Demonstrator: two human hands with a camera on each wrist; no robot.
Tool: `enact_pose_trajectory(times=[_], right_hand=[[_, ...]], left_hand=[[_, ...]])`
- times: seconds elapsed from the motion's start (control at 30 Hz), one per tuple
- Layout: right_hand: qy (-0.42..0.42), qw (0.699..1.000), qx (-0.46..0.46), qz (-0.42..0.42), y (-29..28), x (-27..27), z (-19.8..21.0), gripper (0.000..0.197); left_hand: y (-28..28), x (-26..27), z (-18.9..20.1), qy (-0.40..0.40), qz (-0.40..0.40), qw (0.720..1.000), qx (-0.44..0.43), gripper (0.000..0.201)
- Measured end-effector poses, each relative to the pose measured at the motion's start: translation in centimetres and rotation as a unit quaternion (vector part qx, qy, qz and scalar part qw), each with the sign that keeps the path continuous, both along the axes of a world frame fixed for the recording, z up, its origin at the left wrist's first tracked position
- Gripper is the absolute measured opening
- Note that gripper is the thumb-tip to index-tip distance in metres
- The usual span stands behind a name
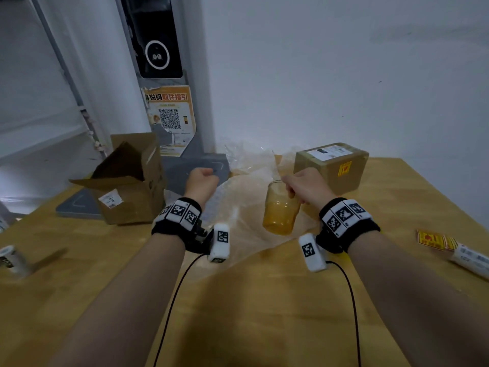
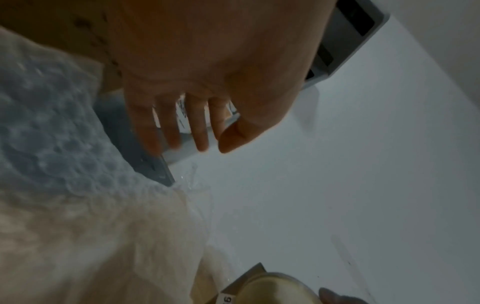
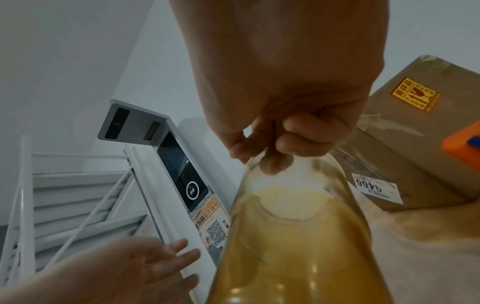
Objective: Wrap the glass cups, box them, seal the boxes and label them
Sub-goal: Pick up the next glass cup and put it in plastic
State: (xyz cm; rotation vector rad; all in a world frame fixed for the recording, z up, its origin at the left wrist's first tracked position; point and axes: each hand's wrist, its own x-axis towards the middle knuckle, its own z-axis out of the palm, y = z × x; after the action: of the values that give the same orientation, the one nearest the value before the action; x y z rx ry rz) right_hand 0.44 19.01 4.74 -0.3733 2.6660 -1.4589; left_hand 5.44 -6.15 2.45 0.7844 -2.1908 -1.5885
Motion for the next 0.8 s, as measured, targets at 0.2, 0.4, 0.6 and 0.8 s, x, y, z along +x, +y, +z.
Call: enact_pose_trajectory(times=[0.2, 0.4, 0.6, 0.8], right_hand=[[0.005, 0.999, -0.008, -0.034, 0.0, -4.2, 1.2, 0.032], [-0.013, 0.999, -0.014, -0.036, 0.1, -8.4, 0.9, 0.034], [-0.079, 0.997, -0.024, -0.011, -0.1, -10.9, -0.1, 0.021], [-0.083, 0.996, 0.005, -0.001, -0.5, -12.0, -0.7, 0.030]], left_hand=[[2.7, -7.6, -0.3, -0.035, -0.091, 0.992, 0.086, 0.035], [2.0, -15.5, -1.6, -0.057, -0.050, 0.994, 0.082, 0.070], [0.5, -20.7, -3.7, -0.117, -0.033, 0.992, -0.036, 0.054], [0.2, -22.0, -4.1, 0.010, 0.028, 0.999, -0.030, 0.012]])
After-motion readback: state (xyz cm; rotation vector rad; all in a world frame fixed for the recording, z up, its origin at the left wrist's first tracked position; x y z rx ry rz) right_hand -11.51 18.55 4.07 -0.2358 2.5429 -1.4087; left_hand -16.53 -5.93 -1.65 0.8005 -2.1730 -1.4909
